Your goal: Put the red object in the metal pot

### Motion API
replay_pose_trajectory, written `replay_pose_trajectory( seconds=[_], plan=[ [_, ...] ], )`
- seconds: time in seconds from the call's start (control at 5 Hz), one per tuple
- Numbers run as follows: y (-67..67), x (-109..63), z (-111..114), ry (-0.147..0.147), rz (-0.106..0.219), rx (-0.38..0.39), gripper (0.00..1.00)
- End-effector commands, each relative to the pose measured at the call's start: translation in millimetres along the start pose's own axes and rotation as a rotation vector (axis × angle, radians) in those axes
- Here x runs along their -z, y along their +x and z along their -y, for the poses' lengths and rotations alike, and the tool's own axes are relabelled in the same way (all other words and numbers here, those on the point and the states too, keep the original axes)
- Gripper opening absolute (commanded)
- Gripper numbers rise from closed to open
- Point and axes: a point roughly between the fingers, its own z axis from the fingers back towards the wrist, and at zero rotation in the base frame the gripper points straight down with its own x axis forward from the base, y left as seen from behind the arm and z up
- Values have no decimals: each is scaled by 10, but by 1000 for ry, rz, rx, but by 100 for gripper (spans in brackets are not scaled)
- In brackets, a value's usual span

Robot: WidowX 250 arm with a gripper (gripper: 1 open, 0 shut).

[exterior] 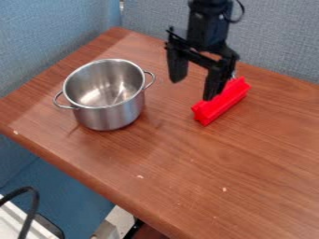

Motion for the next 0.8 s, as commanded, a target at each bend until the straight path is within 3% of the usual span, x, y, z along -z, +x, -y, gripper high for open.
replay_pose_trajectory(
  seconds=[0.0, 0.6],
  plan=[
    [144, -33, -12, 42, 68, 127, 100],
    [333, 140, 8, 57, 91, 269, 100]
  ],
)
